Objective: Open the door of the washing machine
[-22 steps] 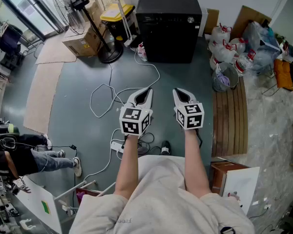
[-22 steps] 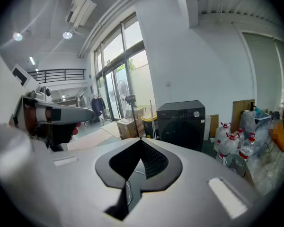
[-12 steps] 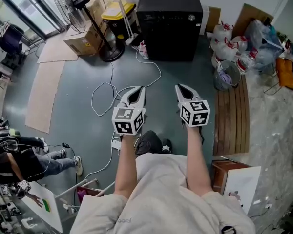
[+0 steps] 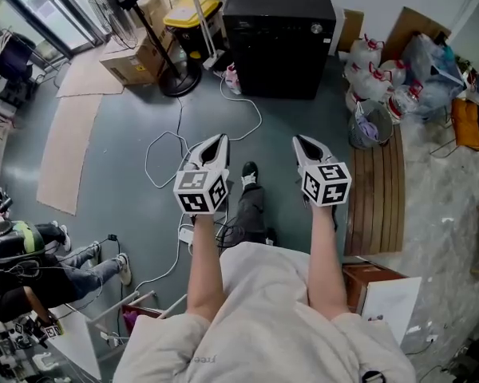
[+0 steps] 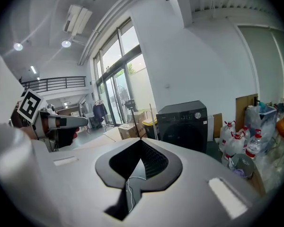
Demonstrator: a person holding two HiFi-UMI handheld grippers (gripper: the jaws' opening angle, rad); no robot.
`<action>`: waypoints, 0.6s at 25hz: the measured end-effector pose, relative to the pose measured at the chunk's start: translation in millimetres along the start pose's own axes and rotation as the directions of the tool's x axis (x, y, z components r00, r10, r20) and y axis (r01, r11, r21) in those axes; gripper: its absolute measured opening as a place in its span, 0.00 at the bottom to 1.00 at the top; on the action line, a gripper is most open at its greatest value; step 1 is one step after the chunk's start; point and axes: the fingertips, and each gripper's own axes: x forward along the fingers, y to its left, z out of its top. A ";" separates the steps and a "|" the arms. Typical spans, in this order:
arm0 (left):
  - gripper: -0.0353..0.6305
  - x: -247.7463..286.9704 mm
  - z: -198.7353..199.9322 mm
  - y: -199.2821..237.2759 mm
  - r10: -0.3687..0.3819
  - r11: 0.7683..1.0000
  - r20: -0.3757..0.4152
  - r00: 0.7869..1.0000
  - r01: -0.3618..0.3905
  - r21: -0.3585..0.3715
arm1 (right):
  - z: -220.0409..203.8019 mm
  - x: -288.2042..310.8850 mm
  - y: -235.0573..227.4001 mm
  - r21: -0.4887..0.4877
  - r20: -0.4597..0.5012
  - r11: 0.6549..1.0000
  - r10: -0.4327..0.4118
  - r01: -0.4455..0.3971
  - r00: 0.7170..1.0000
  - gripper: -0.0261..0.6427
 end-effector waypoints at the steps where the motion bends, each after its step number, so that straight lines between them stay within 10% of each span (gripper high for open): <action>1: 0.14 6.4 0.6 2.1 -0.005 1.000 -0.003 1.000 0.005 0.002 | 1.5 4.4 -4.1 0.005 0.001 1.000 -0.005 0.005 1.000 0.04; 15: 0.14 139.5 43.8 42.2 -0.100 0.993 -0.009 0.995 0.099 -0.068 | 36.9 106.1 -71.1 0.010 -0.027 0.996 -0.083 0.083 0.996 0.04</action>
